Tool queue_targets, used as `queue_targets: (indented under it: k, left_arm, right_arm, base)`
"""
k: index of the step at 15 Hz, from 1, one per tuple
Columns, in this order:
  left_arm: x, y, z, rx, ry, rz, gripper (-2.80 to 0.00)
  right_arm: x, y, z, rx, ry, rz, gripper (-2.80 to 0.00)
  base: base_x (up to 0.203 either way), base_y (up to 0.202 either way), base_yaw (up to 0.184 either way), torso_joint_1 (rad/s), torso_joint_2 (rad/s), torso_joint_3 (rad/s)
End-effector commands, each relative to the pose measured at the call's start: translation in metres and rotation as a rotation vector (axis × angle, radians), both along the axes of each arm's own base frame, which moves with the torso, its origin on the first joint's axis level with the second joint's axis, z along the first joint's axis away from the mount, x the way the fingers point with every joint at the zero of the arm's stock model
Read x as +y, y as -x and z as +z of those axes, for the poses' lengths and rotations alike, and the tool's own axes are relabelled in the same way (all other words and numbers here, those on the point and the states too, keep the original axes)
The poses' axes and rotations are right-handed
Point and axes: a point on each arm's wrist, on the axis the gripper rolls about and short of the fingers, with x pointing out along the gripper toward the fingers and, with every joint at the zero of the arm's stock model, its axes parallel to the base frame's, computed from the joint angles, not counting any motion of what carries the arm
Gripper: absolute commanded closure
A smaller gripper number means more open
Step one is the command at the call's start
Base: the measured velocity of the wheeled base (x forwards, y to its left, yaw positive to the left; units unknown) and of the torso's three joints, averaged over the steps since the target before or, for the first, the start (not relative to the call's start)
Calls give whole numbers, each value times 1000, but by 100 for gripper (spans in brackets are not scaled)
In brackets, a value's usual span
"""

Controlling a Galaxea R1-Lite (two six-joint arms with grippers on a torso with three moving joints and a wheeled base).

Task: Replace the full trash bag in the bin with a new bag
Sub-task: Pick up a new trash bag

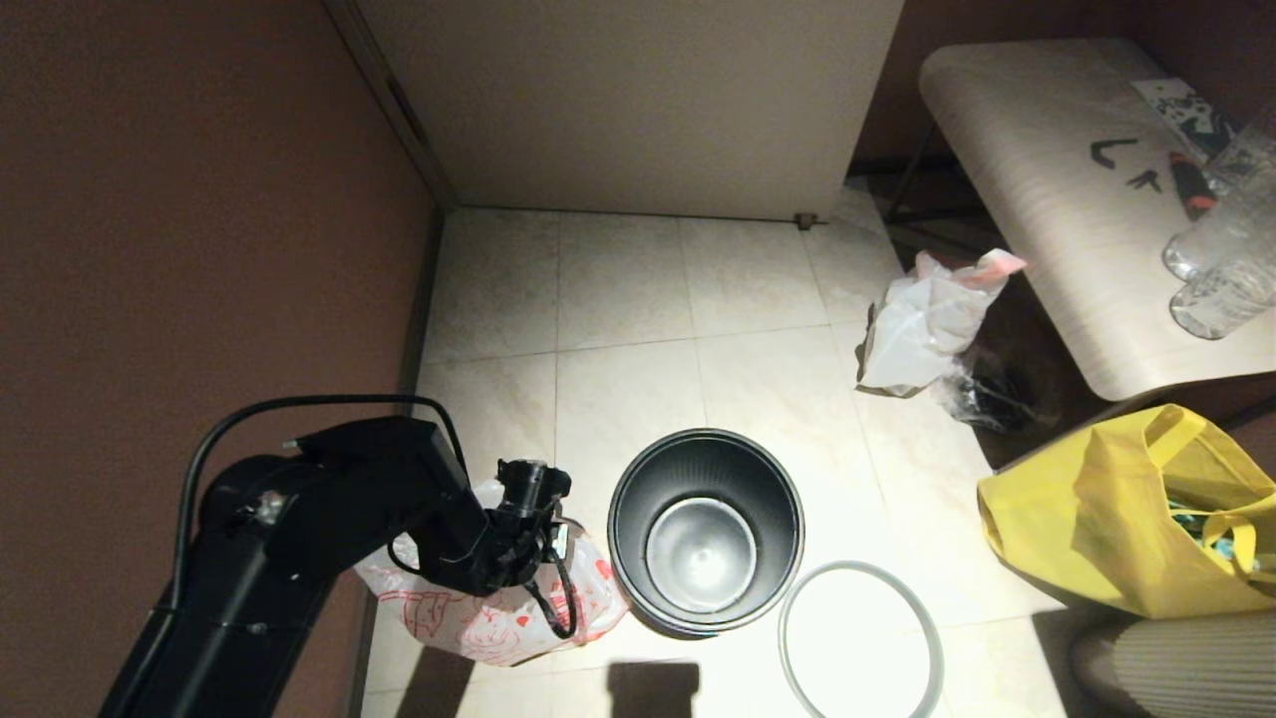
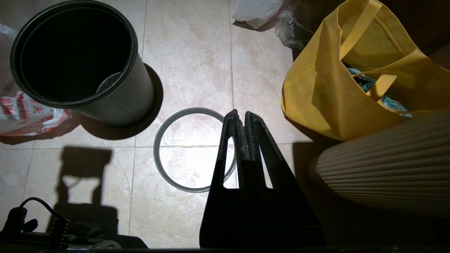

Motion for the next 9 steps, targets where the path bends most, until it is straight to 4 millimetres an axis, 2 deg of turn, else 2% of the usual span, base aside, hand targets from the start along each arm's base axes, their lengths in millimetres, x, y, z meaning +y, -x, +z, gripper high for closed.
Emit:
queue_targets:
  k: [1, 6, 7, 9]
  left_arm:
    - [2, 29, 54, -34, 29, -2, 0]
    - [12, 104, 107, -36, 54, -40, 0]
    - [8, 118, 120, -54, 64, -70, 0]
    - [-20, 156, 145, -74, 80, -211, 0]
  right_arm:
    - [0, 0, 0, 1, 1, 1, 0]
    - [0, 0, 0, 2, 1, 1, 0]
    - [0, 0, 0, 2, 1, 1, 0]
    - [0, 0, 0, 2, 1, 1, 0]
  base:
    - [0, 0, 0, 0, 0, 0]
    - [0, 0, 0, 0, 0, 0]
    - [0, 0, 0, 0, 0, 0]
    - [0, 0, 0, 0, 0, 0]
